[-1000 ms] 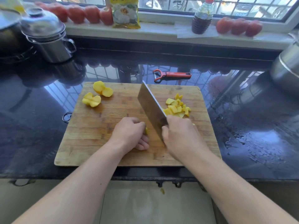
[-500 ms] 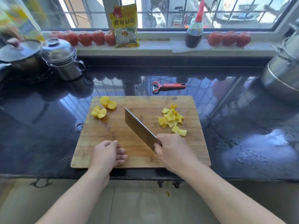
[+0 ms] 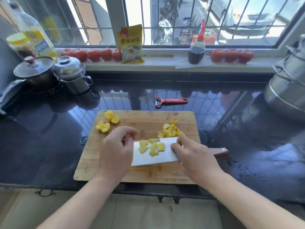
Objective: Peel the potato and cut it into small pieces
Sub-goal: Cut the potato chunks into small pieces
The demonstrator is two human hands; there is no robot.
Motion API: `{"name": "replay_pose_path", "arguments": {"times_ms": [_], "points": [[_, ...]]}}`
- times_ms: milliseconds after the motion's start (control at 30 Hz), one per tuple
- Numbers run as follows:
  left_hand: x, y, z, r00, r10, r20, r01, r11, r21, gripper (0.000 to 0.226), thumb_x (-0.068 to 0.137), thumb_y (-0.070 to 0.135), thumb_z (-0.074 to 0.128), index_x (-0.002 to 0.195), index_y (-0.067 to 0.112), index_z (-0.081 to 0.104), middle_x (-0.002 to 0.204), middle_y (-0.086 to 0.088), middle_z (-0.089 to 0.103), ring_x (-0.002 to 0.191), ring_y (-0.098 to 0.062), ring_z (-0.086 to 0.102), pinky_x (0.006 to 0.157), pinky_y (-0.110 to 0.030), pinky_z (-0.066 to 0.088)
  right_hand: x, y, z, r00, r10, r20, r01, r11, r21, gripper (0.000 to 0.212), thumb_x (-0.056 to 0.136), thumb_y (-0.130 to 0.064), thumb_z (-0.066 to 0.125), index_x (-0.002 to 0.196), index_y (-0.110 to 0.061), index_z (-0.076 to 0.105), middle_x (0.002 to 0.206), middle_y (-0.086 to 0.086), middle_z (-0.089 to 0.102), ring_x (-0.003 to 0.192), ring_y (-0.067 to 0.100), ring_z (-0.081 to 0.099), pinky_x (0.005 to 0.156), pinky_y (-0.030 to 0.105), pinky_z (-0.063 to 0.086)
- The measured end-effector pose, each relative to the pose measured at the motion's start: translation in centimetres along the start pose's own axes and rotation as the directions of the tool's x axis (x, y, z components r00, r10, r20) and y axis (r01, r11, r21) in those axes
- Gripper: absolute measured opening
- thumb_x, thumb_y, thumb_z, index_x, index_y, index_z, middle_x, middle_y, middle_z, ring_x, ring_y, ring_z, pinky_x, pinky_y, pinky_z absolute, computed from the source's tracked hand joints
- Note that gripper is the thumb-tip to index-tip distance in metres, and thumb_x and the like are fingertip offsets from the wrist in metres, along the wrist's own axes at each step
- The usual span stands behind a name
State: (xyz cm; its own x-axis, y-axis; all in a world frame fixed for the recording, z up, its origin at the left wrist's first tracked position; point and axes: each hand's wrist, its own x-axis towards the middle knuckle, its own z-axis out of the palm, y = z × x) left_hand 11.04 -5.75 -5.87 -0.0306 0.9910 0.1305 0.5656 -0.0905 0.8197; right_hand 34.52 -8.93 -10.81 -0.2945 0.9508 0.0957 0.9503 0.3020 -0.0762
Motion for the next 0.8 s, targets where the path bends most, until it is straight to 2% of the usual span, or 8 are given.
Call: {"name": "replay_pose_path", "arguments": {"times_ms": [100,200,333,467,567,633,700,800], "points": [[0.4,0.6,3.4,0.875,-0.007,0.485,-0.103,0.974,0.201,0.029,0.103,0.011,0.052,0.107,0.029,0.075,0.107,0.013,0.069,0.1,-0.004,0.06,0.086,-0.019,0.048,-1.0,0.5,1.2,0.997,-0.012,-0.072,0.006,0.996,-0.086,0.056,0.04,0.011,0.078,0.085,-0.013,0.055,0.09,0.007,0.054,0.052,0.023,0.045,0.04,0.032,0.033],[0.2,-0.4,7.9,0.71,-0.066,0.701,-0.276,0.89,0.363,0.038,0.104,0.015,0.044,0.136,0.028,0.06,0.133,0.004,0.052,0.129,-0.018,0.045,0.11,-0.032,0.04,-1.5,1.3,1.9,0.982,0.0,-0.187,-0.023,0.992,-0.121,0.037,0.05,0.013,0.056,0.077,-0.012,0.053,0.082,0.009,0.053,0.047,0.023,0.042,0.04,0.032,0.03],[1.3,-1.0,11.6,0.734,-0.026,0.679,-0.342,0.849,0.403,0.042,0.105,0.016,0.04,0.145,0.022,0.049,0.139,-0.004,0.044,0.127,-0.03,0.039,0.111,-0.036,0.033,-2.1,2.7,2.3,0.964,0.02,-0.266,-0.06,0.988,-0.145,0.034,0.065,0.009,0.03,0.076,-0.011,0.055,0.079,0.009,0.054,0.045,0.024,0.039,0.042,0.032,0.026],[4.2,0.1,12.8,0.744,-0.018,0.668,-0.324,0.865,0.383,0.043,0.102,0.009,0.043,0.143,0.015,0.056,0.142,-0.008,0.049,0.13,-0.034,0.044,0.112,-0.04,0.034,-2.3,3.4,2.8,0.963,0.044,-0.266,-0.087,0.985,-0.151,0.033,0.062,0.012,0.034,0.076,-0.012,0.052,0.079,0.009,0.051,0.048,0.025,0.041,0.042,0.033,0.027],[4.8,0.9,11.3,0.877,0.06,0.478,-0.216,0.936,0.278,0.041,0.093,-0.005,0.046,0.111,0.022,0.072,0.122,0.001,0.062,0.121,-0.024,0.053,0.102,-0.036,0.044,-2.6,3.6,2.6,0.963,0.08,-0.257,-0.118,0.984,-0.135,0.04,0.05,0.016,0.055,0.075,-0.014,0.048,0.078,0.006,0.047,0.049,0.023,0.039,0.043,0.032,0.023],[4.3,1.0,9.4,0.918,0.003,0.397,-0.108,0.965,0.241,0.043,0.09,-0.007,0.044,0.09,0.029,0.068,0.106,0.006,0.064,0.107,-0.02,0.059,0.096,-0.039,0.05,-2.8,3.7,2.5,0.962,0.089,-0.258,-0.124,0.985,-0.123,0.042,0.047,0.014,0.061,0.075,-0.014,0.048,0.077,0.005,0.046,0.05,0.022,0.038,0.042,0.031,0.025],[3.1,0.6,8.2,0.87,-0.08,0.486,-0.091,0.944,0.318,0.043,0.091,-0.003,0.044,0.094,0.029,0.072,0.106,0.008,0.066,0.106,-0.018,0.06,0.097,-0.04,0.052,-2.7,3.6,2.7,0.962,0.082,-0.26,-0.115,0.987,-0.114,0.039,0.051,0.012,0.061,0.076,-0.014,0.048,0.078,0.006,0.046,0.049,0.022,0.038,0.039,0.032,0.032],[1.5,-0.6,7.9,0.79,-0.049,0.611,-0.232,0.899,0.372,0.047,0.098,0.001,0.042,0.129,0.027,0.066,0.126,0.012,0.055,0.125,-0.012,0.048,0.109,-0.033,0.044,-2.4,3.5,3.0,0.96,0.052,-0.276,-0.088,0.989,-0.119,0.036,0.054,0.011,0.058,0.077,-0.015,0.046,0.079,0.006,0.046,0.049,0.022,0.037,0.038,0.035,0.035]]}}
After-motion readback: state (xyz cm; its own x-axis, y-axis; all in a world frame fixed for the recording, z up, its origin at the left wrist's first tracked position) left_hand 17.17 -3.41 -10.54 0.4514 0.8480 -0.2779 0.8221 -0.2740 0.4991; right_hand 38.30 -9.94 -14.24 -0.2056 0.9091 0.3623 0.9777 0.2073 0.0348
